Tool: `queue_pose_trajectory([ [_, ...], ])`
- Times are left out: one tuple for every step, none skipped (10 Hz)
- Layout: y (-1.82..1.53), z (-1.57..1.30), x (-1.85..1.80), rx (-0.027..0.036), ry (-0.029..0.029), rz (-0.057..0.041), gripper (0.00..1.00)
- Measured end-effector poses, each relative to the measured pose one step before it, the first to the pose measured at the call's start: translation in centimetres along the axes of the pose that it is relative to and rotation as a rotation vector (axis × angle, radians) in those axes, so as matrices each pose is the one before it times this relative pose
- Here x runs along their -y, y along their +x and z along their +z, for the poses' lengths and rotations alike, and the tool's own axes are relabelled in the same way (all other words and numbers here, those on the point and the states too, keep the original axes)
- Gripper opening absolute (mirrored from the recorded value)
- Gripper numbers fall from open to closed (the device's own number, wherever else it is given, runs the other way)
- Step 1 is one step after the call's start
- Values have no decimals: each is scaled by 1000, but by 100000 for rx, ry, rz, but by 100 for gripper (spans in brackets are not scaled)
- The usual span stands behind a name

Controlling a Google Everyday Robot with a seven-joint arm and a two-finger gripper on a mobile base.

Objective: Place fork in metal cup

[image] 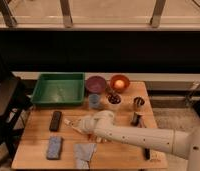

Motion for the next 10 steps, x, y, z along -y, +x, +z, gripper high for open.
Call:
queue_pose_trajectory([
  [5, 0, 5, -7, 5, 10, 0],
  [-4, 0, 3, 4, 5, 2, 0],
  [-1, 0, -6, 2, -8, -2, 0],
  [0, 0, -3, -1, -4, -3, 0],
  [-1, -2, -5, 4, -6, -8, 0],
  [-9, 1, -4, 7, -6, -4, 0],
  [-5, 0, -6, 8, -9, -3, 0],
  [-1, -2, 1, 2, 3, 0, 0],
  [-7, 1, -10, 9, -22, 10, 0],
  [-10, -2, -10, 15, -12, -19, 2],
])
